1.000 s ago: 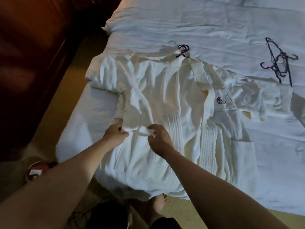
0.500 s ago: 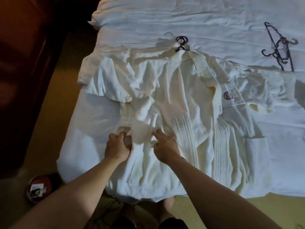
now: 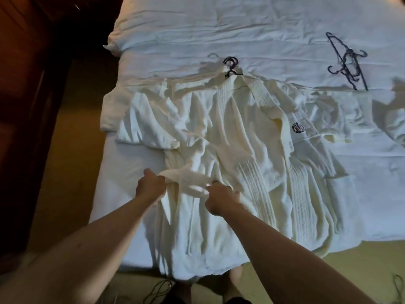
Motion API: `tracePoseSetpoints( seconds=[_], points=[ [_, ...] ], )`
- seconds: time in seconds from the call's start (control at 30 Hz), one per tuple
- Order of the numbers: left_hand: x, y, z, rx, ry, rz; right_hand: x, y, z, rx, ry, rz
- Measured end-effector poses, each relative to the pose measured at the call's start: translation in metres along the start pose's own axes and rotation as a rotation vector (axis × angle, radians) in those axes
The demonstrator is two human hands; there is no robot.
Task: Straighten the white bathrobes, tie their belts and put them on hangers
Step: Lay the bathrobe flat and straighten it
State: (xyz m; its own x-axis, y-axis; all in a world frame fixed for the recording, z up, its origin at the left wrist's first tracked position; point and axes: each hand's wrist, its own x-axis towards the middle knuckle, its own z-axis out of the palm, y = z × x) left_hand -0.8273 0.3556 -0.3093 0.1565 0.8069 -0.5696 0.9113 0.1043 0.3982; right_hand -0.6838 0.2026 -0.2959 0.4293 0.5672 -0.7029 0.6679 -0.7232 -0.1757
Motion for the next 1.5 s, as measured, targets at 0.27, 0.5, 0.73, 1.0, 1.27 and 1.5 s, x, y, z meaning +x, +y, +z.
tracePoseSetpoints(
  seconds=[0.27,0.5,0.73,1.0,1.27,1.5],
  points=[
    [-0.026,-0.05,0.004,-0.088,-0.552,-0.184,0.006,-0.005,0.014,-0.063,0.029,0.076],
    [0.064,-0.035,-0.087,0.441,0.43,0.665,0.014,-0.003,0.009,-0.065,-0.016,0.105],
    [0.048,-0.044,-0.036,-0.236,-0.067,-0.265,0.015,-0.007,0.01,-0.01,-0.023,0.122],
    [0.028,-0.083,0.025,-0.477,-0.523,-0.54,0.02,-0.003,0.019,-0.031,-0.026,0.121],
    [0.038,-0.065,-0.034,0.188,-0.144,0.035,0.014,0.0,0.017,0.0,-0.04,0.087],
    [0.08,-0.031,-0.123,-0.126,0.554,0.206,0.009,0.007,0.014,0.076,-0.029,0.04]
  ],
)
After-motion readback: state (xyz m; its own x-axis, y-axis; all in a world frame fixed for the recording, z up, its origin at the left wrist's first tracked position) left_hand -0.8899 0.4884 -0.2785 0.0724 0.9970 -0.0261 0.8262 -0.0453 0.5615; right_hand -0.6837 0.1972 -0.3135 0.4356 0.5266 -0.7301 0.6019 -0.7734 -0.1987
